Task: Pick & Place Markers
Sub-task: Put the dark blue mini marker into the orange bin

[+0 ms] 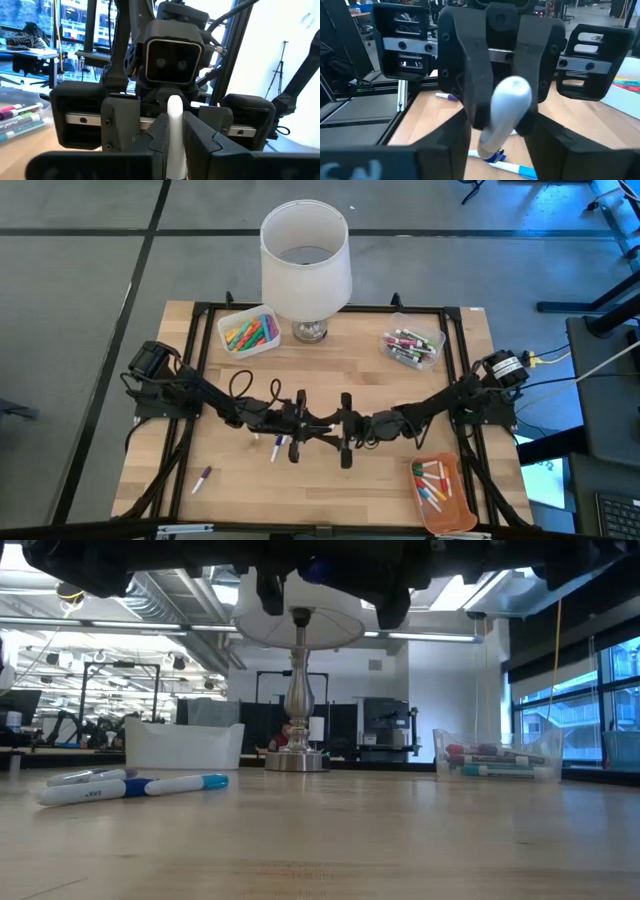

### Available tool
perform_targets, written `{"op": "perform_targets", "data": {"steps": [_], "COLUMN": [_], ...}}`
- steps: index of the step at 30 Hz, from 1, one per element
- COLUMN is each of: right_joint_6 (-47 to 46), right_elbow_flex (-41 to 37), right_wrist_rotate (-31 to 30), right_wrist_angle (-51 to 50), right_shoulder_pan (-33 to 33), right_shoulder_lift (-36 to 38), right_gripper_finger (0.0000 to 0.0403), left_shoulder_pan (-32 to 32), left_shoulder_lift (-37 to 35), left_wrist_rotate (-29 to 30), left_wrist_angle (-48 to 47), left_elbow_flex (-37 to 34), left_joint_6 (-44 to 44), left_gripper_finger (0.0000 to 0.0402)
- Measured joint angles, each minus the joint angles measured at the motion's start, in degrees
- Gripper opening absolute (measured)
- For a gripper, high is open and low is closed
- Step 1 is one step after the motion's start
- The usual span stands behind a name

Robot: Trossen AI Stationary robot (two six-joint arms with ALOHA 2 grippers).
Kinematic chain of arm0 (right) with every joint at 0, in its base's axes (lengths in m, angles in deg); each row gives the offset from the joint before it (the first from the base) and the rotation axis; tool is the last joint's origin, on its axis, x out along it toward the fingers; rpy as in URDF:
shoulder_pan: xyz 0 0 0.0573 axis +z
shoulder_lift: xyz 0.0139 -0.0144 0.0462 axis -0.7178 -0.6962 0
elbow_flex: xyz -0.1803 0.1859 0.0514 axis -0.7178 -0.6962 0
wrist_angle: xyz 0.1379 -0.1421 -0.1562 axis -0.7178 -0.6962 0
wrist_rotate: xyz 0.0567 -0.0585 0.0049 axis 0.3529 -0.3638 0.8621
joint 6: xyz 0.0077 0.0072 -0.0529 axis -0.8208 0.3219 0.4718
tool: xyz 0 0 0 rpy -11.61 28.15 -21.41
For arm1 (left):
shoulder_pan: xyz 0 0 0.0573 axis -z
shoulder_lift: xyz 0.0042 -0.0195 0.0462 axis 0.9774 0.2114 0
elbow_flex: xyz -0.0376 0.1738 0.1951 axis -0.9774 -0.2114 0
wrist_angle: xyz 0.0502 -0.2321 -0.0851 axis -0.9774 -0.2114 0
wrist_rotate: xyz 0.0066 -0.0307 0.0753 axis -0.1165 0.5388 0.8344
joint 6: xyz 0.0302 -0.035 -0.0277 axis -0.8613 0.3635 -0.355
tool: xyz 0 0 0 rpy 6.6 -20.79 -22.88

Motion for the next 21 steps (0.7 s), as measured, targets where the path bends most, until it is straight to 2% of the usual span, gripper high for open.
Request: {"op": "perform_targets", "data": {"steps": [2, 5, 6, 10, 13, 17, 21], "right_joint_6": [-0.24, -0.52, -0.06, -1.54, -6.30, -16.08, -26.71], "right_elbow_flex": [0.28, 0.45, 0.47, 0.49, 0.44, 1.87, 7.58], "right_wrist_rotate": [0.42, 1.82, 2.16, 2.25, 2.26, 2.25, 3.37], "right_wrist_angle": [-0.90, -3.59, -4.77, -12.68, -24.71, -46.50, -67.92], "right_shoulder_pan": [-0.03, -0.02, -0.02, -0.02, 0.23, 2.10, 5.79], "right_shoulder_lift": [0.00, 0.24, 0.27, 1.51, 5.09, 10.98, 14.76], "right_gripper_finger": [0.0132, 0.0052, 0.0040, 0.0042, 0.0042, 0.0042, 0.0042], "left_shoulder_pan": [0.00, -0.02, 0.00, 0.00, 0.37, 1.30, 1.55], "left_shoulder_lift": [0.00, 0.00, 0.02, 0.02, 0.00, 0.00, 0.00], "left_wrist_rotate": [0.00, -0.13, -0.22, -0.08, -0.08, 1.27, 4.87], "left_wrist_angle": [-0.10, -0.89, -1.52, -4.46, -9.72, -19.29, -29.64], "left_elbow_flex": [0.00, 0.00, 0.00, 0.02, 0.07, 0.07, 0.06], "left_joint_6": [-0.04, -0.93, -1.72, -1.89, -1.51, 0.57, 6.81], "left_gripper_finger": [0.0035, 0.0041, 0.0046, 0.0067, 0.0083, 0.0105, 0.0123]}}
